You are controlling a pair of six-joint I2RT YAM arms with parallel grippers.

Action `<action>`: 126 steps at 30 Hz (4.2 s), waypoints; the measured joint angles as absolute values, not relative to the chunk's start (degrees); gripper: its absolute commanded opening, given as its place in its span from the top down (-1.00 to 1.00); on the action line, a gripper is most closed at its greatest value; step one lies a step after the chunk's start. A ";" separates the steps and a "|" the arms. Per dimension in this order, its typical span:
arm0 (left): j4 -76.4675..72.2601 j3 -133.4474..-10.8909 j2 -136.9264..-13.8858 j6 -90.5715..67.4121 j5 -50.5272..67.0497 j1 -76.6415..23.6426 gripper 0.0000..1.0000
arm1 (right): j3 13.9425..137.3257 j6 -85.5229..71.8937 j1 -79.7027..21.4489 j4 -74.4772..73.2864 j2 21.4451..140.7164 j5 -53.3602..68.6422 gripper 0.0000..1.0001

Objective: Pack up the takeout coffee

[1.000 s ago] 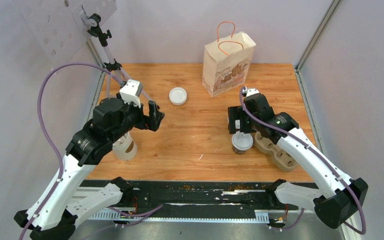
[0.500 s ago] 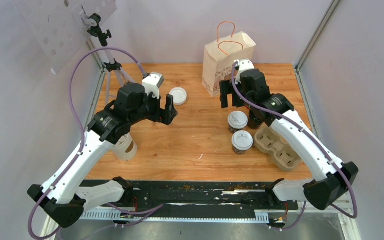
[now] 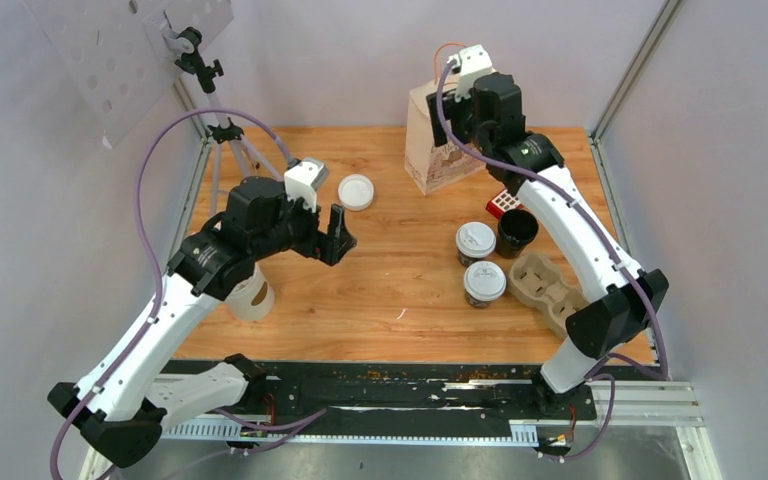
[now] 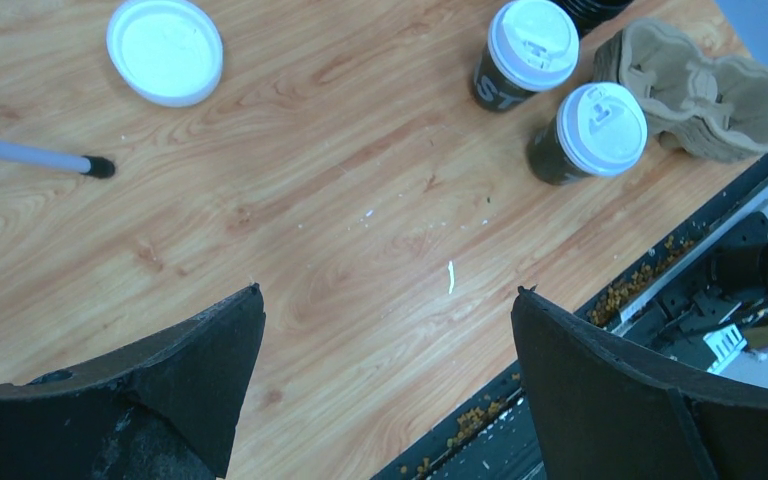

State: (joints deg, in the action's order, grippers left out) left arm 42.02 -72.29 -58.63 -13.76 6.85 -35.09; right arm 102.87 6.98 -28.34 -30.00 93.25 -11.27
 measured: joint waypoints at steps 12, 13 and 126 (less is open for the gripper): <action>42.63 -67.46 -53.15 -14.00 8.97 -35.09 -1.00 | 104.90 1.43 -17.63 -18.39 98.17 -8.82 -0.63; 42.63 -67.33 -53.17 -14.00 9.04 -35.09 -1.00 | 104.55 2.02 -17.34 -16.86 98.17 -7.88 -0.64; 48.42 -84.09 -68.27 -22.35 2.52 -16.29 -0.64 | 69.91 30.06 -40.05 9.52 84.86 6.72 0.80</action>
